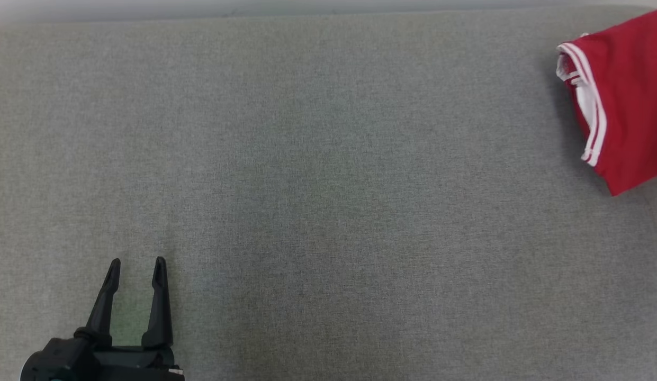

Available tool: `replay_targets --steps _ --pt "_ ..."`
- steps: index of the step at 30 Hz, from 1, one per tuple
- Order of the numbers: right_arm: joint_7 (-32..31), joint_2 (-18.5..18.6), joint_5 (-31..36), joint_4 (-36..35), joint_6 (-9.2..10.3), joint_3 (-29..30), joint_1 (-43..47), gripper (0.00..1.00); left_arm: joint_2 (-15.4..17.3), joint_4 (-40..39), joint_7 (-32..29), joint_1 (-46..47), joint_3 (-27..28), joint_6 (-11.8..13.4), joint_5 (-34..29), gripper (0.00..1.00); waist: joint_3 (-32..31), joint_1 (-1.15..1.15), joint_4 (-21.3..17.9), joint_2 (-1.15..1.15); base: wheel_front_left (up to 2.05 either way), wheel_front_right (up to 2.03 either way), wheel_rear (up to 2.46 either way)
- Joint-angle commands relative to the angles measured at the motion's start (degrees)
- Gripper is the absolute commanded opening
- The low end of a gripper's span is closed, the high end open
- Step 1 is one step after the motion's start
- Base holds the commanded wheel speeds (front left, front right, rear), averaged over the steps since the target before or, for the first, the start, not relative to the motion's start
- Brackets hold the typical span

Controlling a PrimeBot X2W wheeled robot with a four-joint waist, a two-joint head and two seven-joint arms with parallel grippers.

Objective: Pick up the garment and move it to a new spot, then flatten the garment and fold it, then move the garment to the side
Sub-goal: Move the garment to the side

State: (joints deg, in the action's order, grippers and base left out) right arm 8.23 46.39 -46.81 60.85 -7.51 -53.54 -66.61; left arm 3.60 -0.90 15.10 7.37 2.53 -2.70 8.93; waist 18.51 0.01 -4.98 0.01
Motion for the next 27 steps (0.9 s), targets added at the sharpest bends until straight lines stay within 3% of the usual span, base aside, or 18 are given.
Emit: replay_targets --steps 1,9,10,11,12,21,27 --pt "0.38 0.43 -0.47 1.24 0.02 0.26 -0.74 0.00 0.45 -0.26 0.09 0.60 0.09 -0.10 -0.28 1.00 1.26 -0.01 0.54 -0.01 0.00 0.00 0.00" --pt "1.99 -1.62 -0.69 8.11 0.02 0.62 -1.76 0.00 0.90 -0.68 0.08 1.24 0.62 -0.50 -0.54 1.00 3.18 -0.01 0.90 -0.01 0.00 0.00 0.00" --pt "2.75 -1.60 -0.04 8.73 0.02 0.44 -2.16 0.23 0.96 -0.72 0.09 1.29 0.67 -0.50 -0.65 1.00 3.26 -0.01 0.92 -0.01 0.00 0.00 0.00" --pt "3.02 -1.86 0.16 9.35 0.02 0.40 -2.39 0.75 0.99 -0.70 0.08 1.33 0.68 -0.52 -0.73 1.00 3.28 -0.01 0.95 -0.01 0.00 0.00 0.00" --pt "2.61 -2.36 0.40 9.91 0.02 0.25 -2.29 1.00 1.02 -0.65 0.09 1.35 0.73 -0.53 -0.78 1.00 3.28 -0.01 0.94 -0.01 0.00 0.00 0.00" --pt "3.75 -2.36 4.43 12.77 0.02 -0.23 -4.13 1.00 0.71 0.16 0.09 1.39 0.54 -0.13 -0.79 1.00 2.57 -0.01 0.48 -0.01 0.00 0.00 0.00" --pt "6.63 -5.31 2.44 11.90 0.02 3.46 -3.99 1.00 0.36 1.02 0.08 0.65 0.63 -0.15 0.09 1.00 -0.25 -0.01 -0.08 -0.01 0.00 0.00 0.00"
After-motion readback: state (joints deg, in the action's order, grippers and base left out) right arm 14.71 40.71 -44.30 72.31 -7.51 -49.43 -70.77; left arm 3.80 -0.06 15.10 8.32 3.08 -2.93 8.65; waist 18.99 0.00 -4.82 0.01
